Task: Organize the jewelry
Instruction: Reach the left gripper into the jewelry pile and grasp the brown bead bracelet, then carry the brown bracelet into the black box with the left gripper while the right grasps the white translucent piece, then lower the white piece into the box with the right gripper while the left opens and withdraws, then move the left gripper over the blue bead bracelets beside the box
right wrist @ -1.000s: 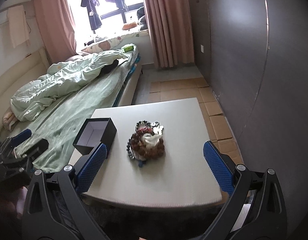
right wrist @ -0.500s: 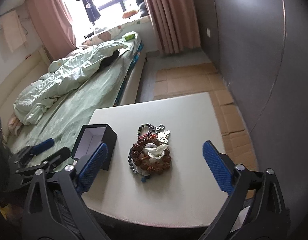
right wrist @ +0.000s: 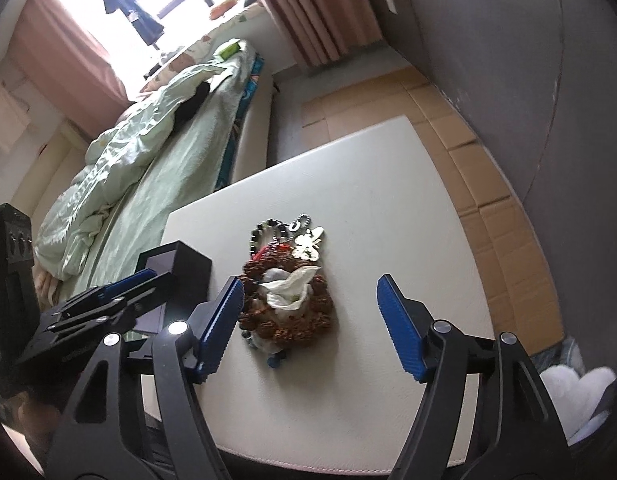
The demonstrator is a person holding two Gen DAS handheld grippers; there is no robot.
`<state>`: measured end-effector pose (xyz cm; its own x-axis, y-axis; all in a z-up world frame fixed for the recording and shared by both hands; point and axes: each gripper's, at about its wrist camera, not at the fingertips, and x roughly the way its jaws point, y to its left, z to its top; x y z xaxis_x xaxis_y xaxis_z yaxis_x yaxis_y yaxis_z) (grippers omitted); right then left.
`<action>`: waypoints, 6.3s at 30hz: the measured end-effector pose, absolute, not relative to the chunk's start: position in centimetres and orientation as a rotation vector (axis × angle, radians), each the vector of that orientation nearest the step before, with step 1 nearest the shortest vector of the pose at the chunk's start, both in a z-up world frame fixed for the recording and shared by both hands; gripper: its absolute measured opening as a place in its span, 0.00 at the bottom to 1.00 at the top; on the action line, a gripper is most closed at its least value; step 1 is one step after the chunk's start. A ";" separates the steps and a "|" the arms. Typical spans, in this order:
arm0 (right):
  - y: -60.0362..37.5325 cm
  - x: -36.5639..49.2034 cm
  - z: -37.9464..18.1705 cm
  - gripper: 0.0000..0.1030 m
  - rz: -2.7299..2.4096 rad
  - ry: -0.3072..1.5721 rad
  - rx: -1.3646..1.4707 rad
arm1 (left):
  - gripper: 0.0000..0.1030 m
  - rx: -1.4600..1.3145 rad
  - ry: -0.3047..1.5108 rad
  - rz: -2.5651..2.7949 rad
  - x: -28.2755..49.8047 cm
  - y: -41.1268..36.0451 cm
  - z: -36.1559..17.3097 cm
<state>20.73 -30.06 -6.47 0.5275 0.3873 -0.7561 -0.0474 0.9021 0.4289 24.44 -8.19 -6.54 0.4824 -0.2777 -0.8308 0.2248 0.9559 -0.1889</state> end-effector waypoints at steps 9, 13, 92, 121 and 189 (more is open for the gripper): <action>-30.5 22.0 -8.4 0.68 0.295 1.054 0.462 | 0.49 -0.079 1.131 -0.325 27.3 -10.0 -11.1; -30.9 22.4 -9.1 0.68 0.317 1.084 0.509 | 0.37 -0.079 1.179 -0.321 27.8 -10.4 -12.9; -14.3 20.8 -1.9 0.02 0.670 0.910 0.337 | 0.25 -0.362 0.889 -0.109 21.5 8.2 -2.9; -21.7 22.4 -4.2 0.65 0.430 0.999 0.372 | 0.71 -0.252 0.847 -0.164 21.0 4.0 -2.1; -35.0 23.9 -8.6 0.65 0.273 1.060 0.609 | 0.63 -0.372 1.110 0.151 24.4 -10.5 -14.2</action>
